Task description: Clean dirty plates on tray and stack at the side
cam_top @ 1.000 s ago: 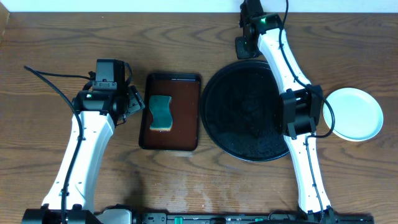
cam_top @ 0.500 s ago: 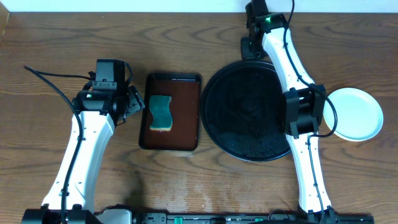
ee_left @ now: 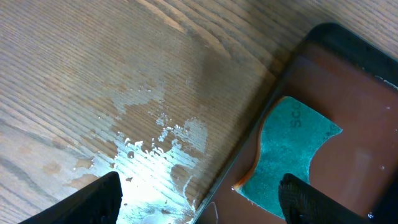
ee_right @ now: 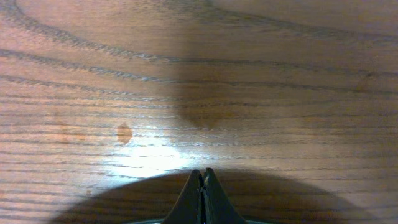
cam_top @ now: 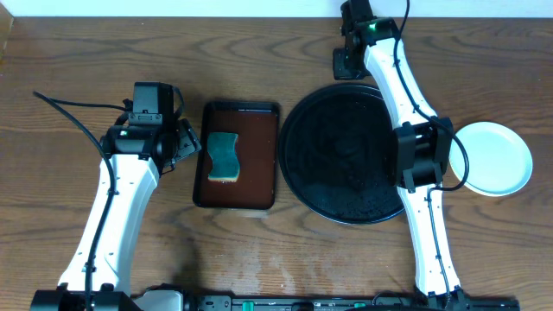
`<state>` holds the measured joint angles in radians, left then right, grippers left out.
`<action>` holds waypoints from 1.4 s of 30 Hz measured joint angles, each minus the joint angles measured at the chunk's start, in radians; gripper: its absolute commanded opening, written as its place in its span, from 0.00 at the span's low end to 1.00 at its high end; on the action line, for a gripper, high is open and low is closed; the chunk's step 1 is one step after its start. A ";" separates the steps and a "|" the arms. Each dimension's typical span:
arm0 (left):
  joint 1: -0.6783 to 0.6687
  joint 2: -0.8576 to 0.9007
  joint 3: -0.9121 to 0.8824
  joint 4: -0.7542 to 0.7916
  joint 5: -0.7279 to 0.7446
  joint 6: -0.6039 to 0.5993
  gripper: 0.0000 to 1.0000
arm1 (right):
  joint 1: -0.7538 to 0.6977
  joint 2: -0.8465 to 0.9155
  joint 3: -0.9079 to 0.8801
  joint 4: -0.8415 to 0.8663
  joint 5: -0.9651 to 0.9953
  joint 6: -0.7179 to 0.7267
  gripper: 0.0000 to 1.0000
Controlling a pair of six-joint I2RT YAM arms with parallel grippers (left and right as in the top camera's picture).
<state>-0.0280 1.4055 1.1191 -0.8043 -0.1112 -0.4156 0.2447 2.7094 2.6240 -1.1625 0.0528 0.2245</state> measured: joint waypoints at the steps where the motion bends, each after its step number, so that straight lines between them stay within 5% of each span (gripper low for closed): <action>1: 0.000 0.000 0.000 0.000 0.000 0.000 0.81 | 0.000 0.000 0.000 -0.001 0.003 0.000 0.01; 11: 0.000 0.000 0.000 0.000 0.000 0.000 0.82 | -0.002 -0.009 0.000 -0.142 -0.003 0.003 0.01; 23: 0.000 0.000 0.000 0.000 0.000 0.000 0.82 | -0.015 -0.009 -0.002 0.023 -0.016 0.003 0.01; 42: 0.000 0.000 0.000 0.000 0.000 0.000 0.82 | -0.021 -0.014 -0.039 -0.019 -0.069 0.006 0.02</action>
<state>-0.0280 1.4055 1.1191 -0.8043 -0.1112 -0.4156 0.2237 2.6957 2.5851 -1.1816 -0.0166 0.2306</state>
